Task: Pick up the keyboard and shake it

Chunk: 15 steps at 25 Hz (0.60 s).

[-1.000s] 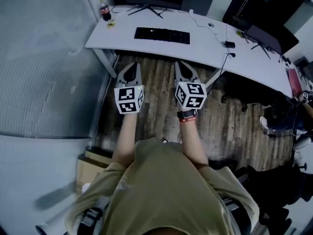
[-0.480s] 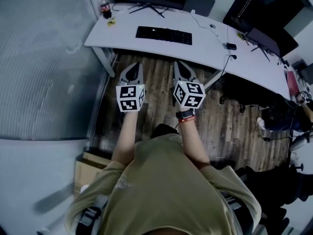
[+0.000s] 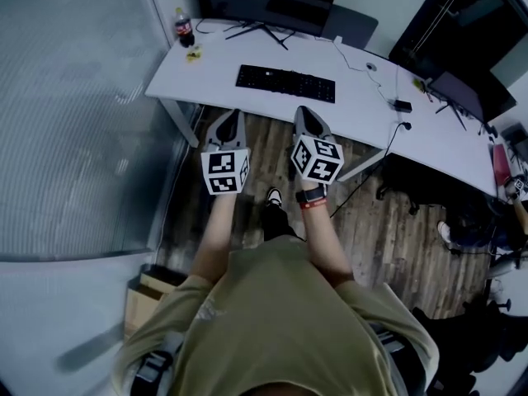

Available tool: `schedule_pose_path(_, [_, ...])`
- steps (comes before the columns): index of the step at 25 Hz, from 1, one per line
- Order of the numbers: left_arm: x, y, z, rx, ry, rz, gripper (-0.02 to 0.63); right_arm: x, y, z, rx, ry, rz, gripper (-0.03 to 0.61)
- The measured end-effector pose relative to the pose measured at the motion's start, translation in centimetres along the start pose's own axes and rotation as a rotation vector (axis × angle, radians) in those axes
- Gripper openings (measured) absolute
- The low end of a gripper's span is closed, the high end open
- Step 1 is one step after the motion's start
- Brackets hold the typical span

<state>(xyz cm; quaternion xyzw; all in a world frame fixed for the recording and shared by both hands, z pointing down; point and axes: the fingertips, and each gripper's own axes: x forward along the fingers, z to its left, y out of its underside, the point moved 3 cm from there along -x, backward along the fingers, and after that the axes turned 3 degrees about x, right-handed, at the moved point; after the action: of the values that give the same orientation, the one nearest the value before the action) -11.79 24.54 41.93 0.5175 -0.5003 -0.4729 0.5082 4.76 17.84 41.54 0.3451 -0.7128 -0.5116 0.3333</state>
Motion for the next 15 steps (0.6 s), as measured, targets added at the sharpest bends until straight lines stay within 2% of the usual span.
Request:
schedule_pose_path(7, [10.4, -1.2, 1.3, -0.006, 0.014, 0.039, 0.017, 9.2, -2.2, -3.8, 0.029, 0.013, 0.058, 0.021])
schedule_pose_path(13, [18.2, 0.2, 1.6, -0.014, 0.028, 0.141, 0.017, 15.5, -2.5, -8.2, 0.075, 0.025, 0.118, 0.023])
schedule_pose_path(15, [20.5, 0.3, 1.5, -0.014, 0.030, 0.151, 0.018, 17.4, -2.8, -9.7, 0.090, 0.028, 0.129, 0.023])
